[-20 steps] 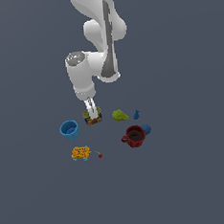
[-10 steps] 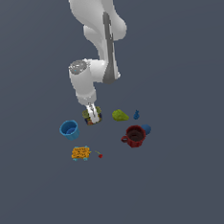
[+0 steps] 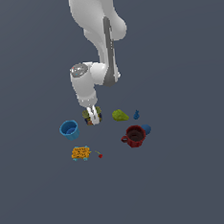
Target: Pick up a designated object from a clutter of objects.
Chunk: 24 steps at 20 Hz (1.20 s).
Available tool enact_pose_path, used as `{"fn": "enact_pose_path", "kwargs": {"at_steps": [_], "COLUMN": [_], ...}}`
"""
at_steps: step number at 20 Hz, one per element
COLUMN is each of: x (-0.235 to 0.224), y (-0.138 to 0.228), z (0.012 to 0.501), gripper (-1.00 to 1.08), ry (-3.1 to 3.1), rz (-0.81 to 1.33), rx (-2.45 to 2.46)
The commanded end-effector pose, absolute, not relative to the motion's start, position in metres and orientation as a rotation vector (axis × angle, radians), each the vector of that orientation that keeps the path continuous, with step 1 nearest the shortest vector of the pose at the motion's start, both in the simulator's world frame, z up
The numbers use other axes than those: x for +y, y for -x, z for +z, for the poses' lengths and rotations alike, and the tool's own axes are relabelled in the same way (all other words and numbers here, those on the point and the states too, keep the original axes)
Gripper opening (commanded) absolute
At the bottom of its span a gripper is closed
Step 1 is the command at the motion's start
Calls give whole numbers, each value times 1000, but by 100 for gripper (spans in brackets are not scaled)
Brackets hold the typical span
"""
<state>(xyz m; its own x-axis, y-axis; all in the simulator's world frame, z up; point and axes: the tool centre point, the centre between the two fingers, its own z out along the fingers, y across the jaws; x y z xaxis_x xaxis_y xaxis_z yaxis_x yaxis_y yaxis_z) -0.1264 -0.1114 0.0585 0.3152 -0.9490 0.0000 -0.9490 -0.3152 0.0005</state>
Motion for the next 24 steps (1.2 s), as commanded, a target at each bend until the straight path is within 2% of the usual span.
{"fn": "enact_pose_path", "kwargs": {"at_steps": [1,14,24], "x": [-112,-110,-98], "y": [126,126,127], "z": [59,62,96], "gripper": [-100,-100,-100], "ry": [-2547,-2547,-2547], "rz": [0,0,0], "rx": [-1838,-1838,-1838]}}
